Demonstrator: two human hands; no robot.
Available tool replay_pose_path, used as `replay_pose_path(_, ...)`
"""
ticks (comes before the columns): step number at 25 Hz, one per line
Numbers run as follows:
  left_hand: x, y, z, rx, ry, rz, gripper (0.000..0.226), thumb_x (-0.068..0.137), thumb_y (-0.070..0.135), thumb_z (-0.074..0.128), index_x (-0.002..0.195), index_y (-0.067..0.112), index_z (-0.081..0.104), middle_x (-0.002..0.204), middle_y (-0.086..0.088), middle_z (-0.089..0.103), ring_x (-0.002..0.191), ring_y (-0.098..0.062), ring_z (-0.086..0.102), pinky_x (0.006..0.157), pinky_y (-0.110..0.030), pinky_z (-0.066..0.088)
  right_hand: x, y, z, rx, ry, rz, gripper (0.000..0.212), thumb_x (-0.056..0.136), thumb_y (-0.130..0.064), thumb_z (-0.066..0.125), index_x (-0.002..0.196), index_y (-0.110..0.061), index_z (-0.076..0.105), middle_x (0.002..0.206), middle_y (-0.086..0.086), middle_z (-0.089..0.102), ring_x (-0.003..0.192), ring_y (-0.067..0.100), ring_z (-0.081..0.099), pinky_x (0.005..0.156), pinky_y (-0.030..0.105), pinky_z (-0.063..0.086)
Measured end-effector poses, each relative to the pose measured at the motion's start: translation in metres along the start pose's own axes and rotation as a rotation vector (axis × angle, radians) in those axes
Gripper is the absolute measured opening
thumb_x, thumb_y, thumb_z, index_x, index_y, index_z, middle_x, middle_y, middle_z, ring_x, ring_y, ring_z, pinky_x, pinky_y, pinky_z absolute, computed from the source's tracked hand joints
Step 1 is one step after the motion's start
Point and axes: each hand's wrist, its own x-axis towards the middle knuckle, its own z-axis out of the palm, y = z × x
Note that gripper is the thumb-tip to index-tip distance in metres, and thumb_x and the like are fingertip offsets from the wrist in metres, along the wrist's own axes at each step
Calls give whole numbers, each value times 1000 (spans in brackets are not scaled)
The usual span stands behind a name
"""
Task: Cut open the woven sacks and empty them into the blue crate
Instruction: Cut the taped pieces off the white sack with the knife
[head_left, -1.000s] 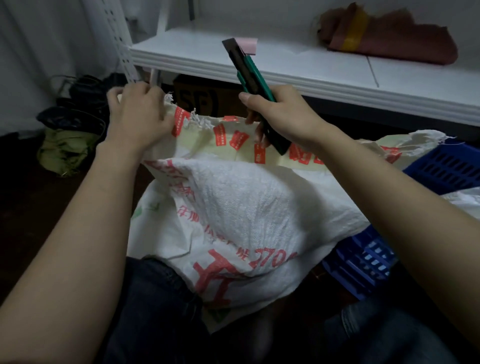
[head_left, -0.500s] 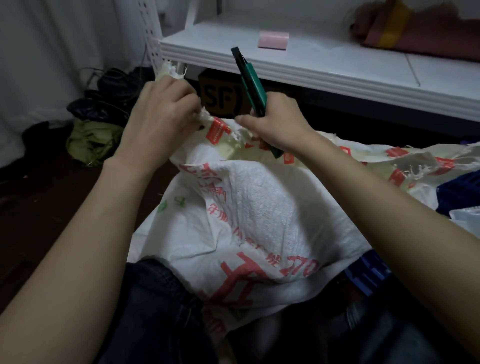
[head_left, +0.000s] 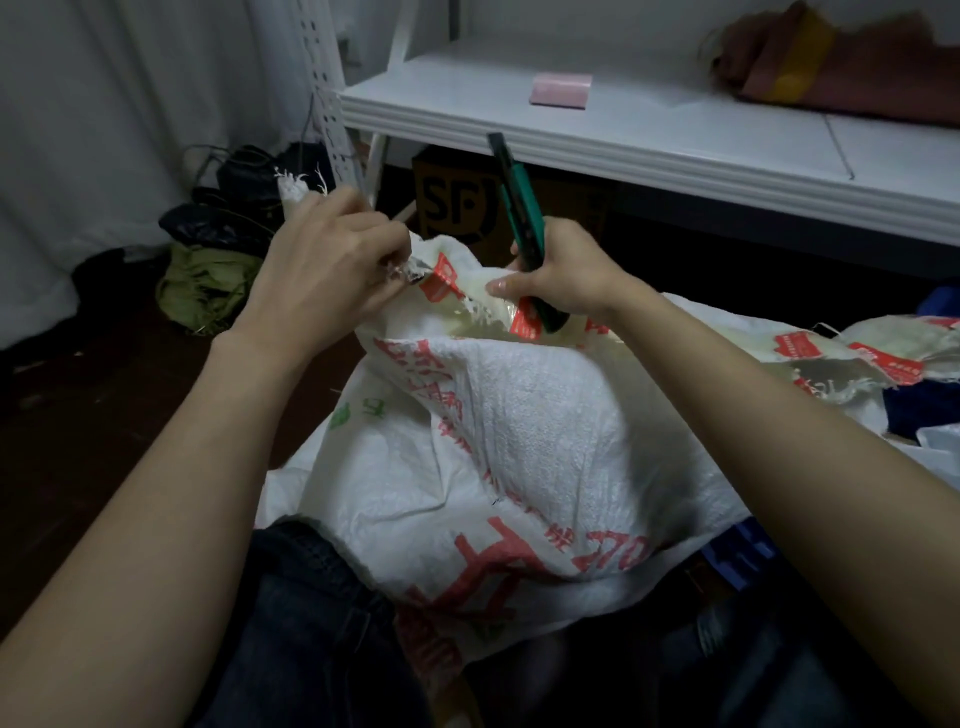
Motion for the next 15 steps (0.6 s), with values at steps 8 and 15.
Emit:
replay_pose_path(8,4,15,8,-126,-86,-66,19,84,27,58,90,10,60,94,-17,57,94,-31,51,79,-35,25,6,-6,-25,253,283,16,30,76,-15,79,78,-22,49,90,7,71,87,17,69,86,38,56)
replay_pose_path(15,5,21,7,-517,-117,-315,12,79,13,58,90,12,53,86,-3,61,79,-14,58,73,-29,37,5,-8,-27,156,223,-54,27,78,-16,76,86,-17,51,82,-3,67,86,12,67,83,31,55)
